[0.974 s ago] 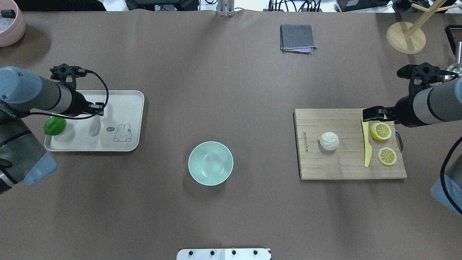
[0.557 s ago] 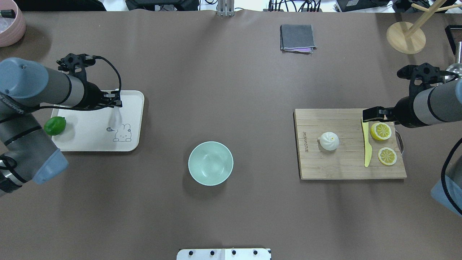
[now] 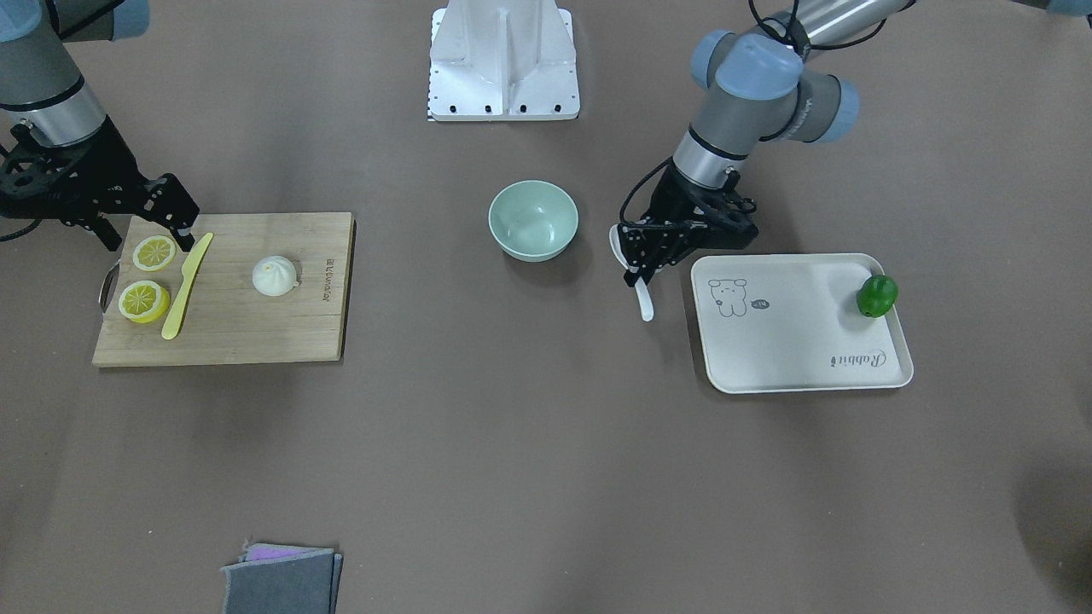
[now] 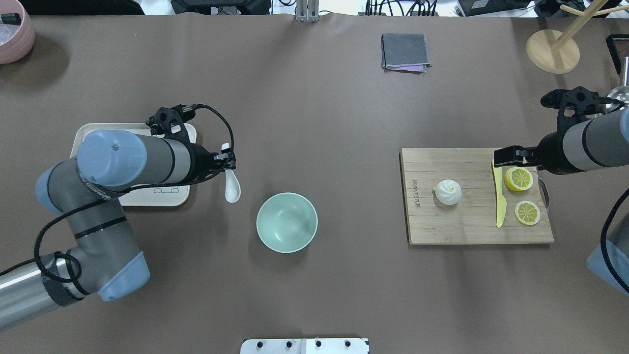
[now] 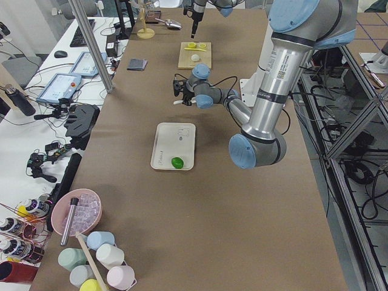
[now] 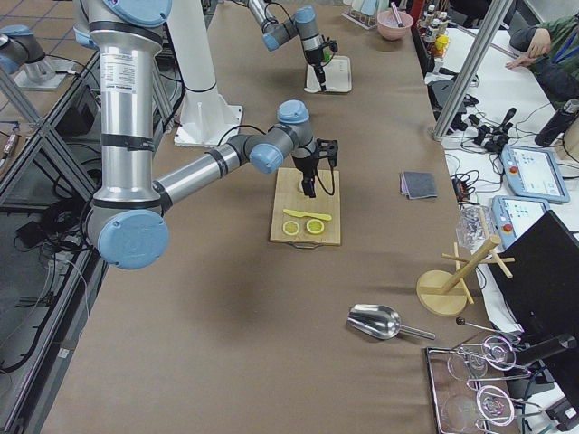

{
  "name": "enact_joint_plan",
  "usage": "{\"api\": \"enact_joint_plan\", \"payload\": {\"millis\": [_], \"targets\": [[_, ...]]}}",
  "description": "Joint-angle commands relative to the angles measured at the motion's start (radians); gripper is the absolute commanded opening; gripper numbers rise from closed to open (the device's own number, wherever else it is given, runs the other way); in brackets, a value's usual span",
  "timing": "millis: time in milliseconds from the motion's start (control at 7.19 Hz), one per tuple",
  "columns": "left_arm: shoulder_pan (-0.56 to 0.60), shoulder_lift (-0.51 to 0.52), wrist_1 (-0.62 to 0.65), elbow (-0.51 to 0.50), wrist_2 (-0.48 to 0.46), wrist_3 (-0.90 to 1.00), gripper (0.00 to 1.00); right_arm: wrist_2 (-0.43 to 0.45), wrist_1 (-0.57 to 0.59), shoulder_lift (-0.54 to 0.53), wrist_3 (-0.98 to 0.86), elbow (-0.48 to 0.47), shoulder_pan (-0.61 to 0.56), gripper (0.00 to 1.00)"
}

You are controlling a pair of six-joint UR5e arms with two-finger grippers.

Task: Put spoon and bun in bowl

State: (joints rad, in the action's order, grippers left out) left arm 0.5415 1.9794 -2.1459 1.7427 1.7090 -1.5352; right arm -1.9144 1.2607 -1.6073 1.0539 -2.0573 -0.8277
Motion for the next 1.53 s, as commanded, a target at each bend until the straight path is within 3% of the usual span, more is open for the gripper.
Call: {"api": "enact_joint_plan", "payload": {"millis": [0, 557, 696, 835, 974, 1113, 1252, 1391], "targets": [[-0.083, 0.108, 0.101, 0.008, -0.063, -0.081, 0.0, 0.002, 0.0, 0.001, 0.0, 0.0, -0.001, 1.0], [-0.179, 0.113, 0.103, 0.014, -0.13, -0.083, 0.0, 0.008, 0.0, 0.004, 0.0, -0.001, -0.001, 1.0], [-0.19, 0.113, 0.103, 0.014, -0.143, -0.082, 0.23, 0.008, 0.0, 0.006, 0.0, -0.001, 0.001, 1.0], [-0.189, 0.11, 0.101, 0.014, -0.146, -0.072, 0.78, 0.008, 0.0, 0.007, 0.0, 0.0, 0.001, 1.0], [-0.19, 0.105, 0.104, 0.015, -0.152, -0.069, 0.98, 0.017, 0.0, 0.007, 0.0, -0.001, 0.002, 1.0], [-0.183, 0.102, 0.122, 0.041, -0.138, 0.023, 0.99, 0.018, 0.0, 0.012, 0.0, -0.001, 0.004, 1.0], [-0.167, 0.087, 0.221, 0.126, -0.114, 0.146, 0.99, 0.018, 0.0, 0.015, 0.006, -0.003, 0.007, 1.0], [-0.082, 0.034, 0.291, 0.183, 0.0, 0.258, 0.99, 0.02, 0.003, 0.032, 0.029, -0.003, 0.024, 1.0]]}}
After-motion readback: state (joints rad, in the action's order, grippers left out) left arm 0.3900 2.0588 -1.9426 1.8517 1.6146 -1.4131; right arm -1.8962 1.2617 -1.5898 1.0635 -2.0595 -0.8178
